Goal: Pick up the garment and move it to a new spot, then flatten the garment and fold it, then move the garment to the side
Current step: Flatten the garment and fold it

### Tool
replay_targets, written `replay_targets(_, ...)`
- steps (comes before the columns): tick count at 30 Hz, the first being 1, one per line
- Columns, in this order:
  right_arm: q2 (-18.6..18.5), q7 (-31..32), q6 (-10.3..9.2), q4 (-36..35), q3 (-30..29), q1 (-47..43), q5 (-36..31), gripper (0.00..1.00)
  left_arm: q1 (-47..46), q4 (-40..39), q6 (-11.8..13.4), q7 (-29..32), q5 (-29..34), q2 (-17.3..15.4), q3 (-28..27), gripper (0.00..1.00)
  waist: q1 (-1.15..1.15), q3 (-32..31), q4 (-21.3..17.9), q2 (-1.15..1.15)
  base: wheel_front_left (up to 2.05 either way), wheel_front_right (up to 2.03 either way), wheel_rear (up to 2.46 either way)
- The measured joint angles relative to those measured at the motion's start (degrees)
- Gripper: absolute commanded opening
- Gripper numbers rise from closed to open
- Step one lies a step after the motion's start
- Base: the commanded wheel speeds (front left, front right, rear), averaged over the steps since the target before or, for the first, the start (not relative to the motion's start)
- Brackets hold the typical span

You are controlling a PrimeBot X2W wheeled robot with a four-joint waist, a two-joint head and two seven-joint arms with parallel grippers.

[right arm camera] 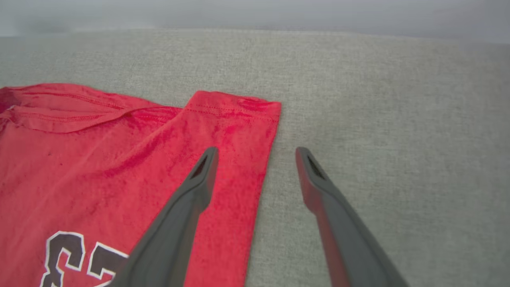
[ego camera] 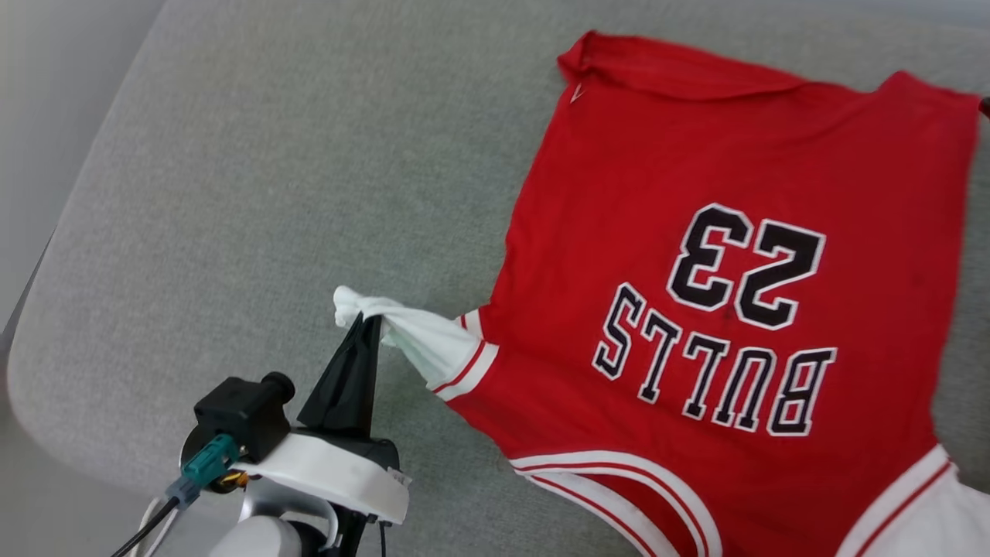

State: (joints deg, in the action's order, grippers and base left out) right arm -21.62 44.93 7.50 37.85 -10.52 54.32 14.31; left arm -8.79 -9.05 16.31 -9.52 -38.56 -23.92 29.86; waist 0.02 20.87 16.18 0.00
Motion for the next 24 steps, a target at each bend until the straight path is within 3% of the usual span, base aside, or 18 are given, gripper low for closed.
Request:
replay_targets(13,-0.45,6.27,0.02,5.50,-5.98,6.99,-6.04,1.00,-4.19,2.79,-2.70,-2.13,0.24,2.38,1.01,0.00,-0.01,9.86,5.63,0.00,0.00,0.00,0.00)
replay_targets(14,-0.38,6.94,0.04,5.75,-6.26,7.30,-6.58,0.89,-4.31,3.01,-2.71,-2.25,0.23,2.45,1.03,0.00,-0.01,10.01,5.73,0.00,0.00,0.00,0.00)
replay_targets(15,-0.20,7.42,0.04,5.82,-6.50,7.52,-7.15,0.39,-4.33,3.15,-2.71,-2.26,0.23,2.47,1.04,0.00,-0.01,9.96,5.70,0.00,0.00,0.00,0.00)
replay_targets(16,-0.02,7.59,0.04,6.02,-6.83,7.55,-7.43,0.00,-4.33,3.38,-2.71,-2.26,0.22,2.48,1.08,0.00,-0.01,9.80,5.62,0.00,0.00,0.00,0.00)
replay_targets(20,0.36,7.93,0.01,6.57,-6.48,7.15,-8.50,0.00,-4.33,4.30,-2.80,-2.25,0.00,2.54,1.22,0.00,-0.01,8.51,5.21,0.00,0.00,0.00,0.00)
replay_targets(24,-0.52,8.13,0.01,5.50,-2.33,5.56,-9.25,0.00,-3.73,5.06,-2.64,-2.01,-0.27,2.40,1.26,0.00,-0.01,5.94,4.58,0.00,0.00,0.00,0.00)
